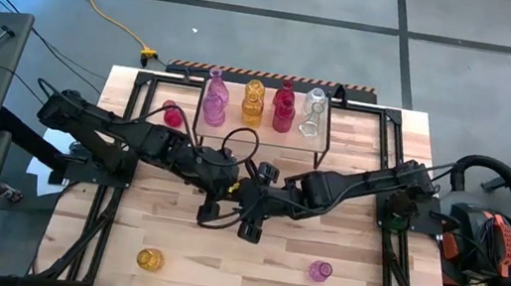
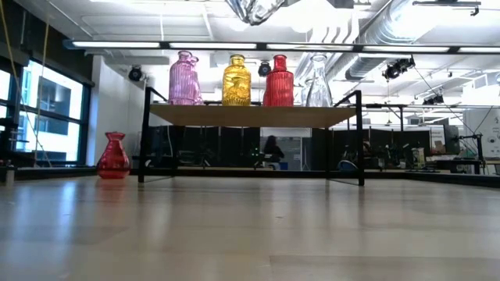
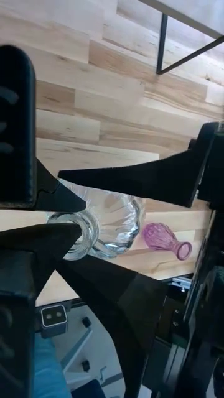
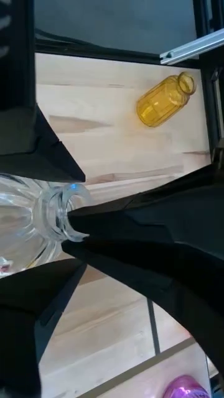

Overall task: Sort vases onto shelf
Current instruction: Put the transparent vase on the shelf aligned with the other transparent vases

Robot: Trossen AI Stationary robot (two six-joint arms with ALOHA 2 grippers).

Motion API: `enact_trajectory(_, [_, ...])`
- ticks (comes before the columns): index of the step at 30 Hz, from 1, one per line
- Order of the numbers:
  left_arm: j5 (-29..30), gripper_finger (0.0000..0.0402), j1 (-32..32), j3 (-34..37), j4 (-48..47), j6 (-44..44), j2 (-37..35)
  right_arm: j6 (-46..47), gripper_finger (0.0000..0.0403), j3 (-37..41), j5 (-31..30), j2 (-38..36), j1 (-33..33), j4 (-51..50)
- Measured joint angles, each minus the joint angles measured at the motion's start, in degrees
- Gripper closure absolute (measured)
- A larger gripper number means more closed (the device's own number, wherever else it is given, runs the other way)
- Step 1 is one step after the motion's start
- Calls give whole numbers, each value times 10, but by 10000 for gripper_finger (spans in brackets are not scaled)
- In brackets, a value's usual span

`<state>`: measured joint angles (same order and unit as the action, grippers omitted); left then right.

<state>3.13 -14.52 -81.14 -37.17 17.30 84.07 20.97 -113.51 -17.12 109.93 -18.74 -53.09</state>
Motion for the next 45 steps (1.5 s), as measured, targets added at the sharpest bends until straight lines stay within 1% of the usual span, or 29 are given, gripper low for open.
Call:
enact_trajectory(7, [0,394,0,0,-3,1,0,-4,287,0,5,0,1,4])
enact_trajectory(10, [0,394,0,0,-5,2,0,-4,305,0,11,0,1,3])
enact_trajectory(21, [1,389,0,0,-5,9,0,-4,305,0,13,0,1,3])
enact_trajectory(24, [0,375,0,0,-4,16,0,-3,306,0,16,0,1,3])
enact_trajectory(29, [-2,346,0,0,-3,0,0,-4,306,0,18,0,2,3])
enact_trajectory(36, [-18,314,8,0,-2,4,0,0,306,0,19,0,2,2])
enact_trajectory(38, [-21,313,11,0,-2,4,0,5,306,0,19,0,2,2])
enact_trajectory(45, [-65,318,25,0,-4,18,-5,17,306,-1,19,0,2,1])
